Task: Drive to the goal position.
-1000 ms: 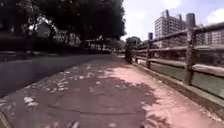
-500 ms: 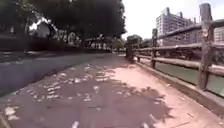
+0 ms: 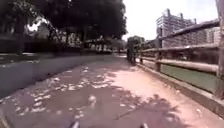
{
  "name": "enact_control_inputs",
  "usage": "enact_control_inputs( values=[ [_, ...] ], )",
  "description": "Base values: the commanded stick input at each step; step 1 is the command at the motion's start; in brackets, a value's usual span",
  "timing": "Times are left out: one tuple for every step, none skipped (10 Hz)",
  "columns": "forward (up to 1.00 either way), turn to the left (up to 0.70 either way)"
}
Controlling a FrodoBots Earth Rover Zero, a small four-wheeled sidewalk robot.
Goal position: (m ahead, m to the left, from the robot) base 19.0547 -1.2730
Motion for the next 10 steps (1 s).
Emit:
enact_control_inputs(
  values=[
    [0.7, 0.0],
    [0.7, 0.0],
    [0.7, 0.0],
    [0.7, 0.0],
    [0.7, 0.0],
    [0.7, 0.0],
    [0.7, 0.0],
    [0.7, 0.0],
    [0.7, 0.0],
    [0.7, 0.0]
  ],
)
